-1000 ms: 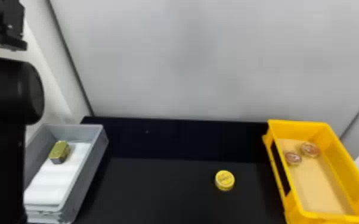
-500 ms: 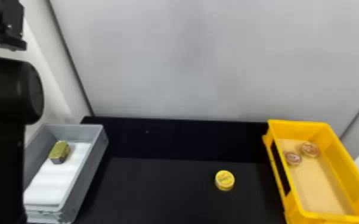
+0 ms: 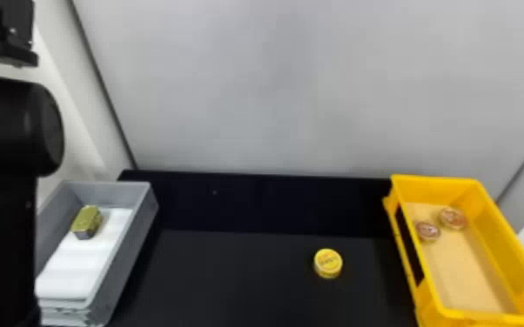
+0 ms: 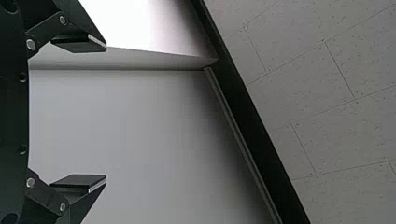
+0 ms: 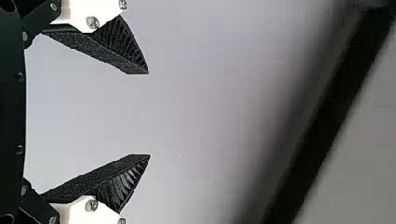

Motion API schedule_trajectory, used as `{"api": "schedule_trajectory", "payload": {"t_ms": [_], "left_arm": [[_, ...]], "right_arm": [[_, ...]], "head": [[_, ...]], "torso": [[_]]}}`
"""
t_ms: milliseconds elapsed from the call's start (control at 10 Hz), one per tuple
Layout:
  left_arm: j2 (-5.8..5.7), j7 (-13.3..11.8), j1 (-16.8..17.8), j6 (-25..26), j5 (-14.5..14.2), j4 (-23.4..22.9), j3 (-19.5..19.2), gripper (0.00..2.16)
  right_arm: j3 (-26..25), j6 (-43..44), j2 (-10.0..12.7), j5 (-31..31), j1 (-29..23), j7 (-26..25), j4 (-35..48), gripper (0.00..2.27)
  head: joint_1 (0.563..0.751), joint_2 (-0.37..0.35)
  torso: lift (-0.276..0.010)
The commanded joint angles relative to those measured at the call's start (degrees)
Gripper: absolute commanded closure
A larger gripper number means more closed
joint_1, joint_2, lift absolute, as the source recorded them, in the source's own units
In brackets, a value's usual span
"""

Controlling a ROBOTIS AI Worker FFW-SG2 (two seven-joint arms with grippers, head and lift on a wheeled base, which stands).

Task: Pick up the round yellow can and place it in the yellow rectangular box

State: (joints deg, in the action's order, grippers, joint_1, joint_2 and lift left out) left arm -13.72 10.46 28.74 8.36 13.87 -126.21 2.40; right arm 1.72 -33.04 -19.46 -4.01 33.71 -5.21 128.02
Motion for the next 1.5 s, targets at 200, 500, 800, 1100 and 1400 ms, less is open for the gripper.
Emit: {"api": "schedule_trajectory", "payload": {"t_ms": [200, 500, 800, 1100, 1400], "left_arm": [[0.18, 0.0, 0.2, -0.2, 0.0, 0.1, 0.1, 0.26], [0.44, 0.0, 0.1, -0.5, 0.0, 0.4, 0.2, 0.26], [0.71, 0.0, 0.1, -1.0, 0.0, 0.6, 0.3, 0.26], [1.06, 0.0, 0.2, -1.1, 0.0, 1.1, 0.5, 0.26], [1.5, 0.0, 0.1, -1.2, -0.1, 1.3, 0.4, 0.26]], "right_arm": [[-5.8, -21.1, 6.0, 10.7, -4.9, 7.2, -7.6, 0.18], [-4.5, -34.1, 4.3, 15.3, -4.9, 20.2, -18.0, 0.17], [0.4, -35.5, 5.0, 4.6, -6.3, 34.3, -26.2, 0.16], [4.2, -34.2, 7.5, -13.0, -6.6, 49.8, -31.4, 0.16], [7.2, -31.6, 9.4, -24.8, -7.2, 58.9, -35.3, 0.16]], "head": [[0.663, 0.054], [0.663, 0.054], [0.663, 0.054], [0.663, 0.054], [0.663, 0.054]], "torso": [[-0.01], [-0.01], [-0.01], [-0.01], [-0.01]]}}
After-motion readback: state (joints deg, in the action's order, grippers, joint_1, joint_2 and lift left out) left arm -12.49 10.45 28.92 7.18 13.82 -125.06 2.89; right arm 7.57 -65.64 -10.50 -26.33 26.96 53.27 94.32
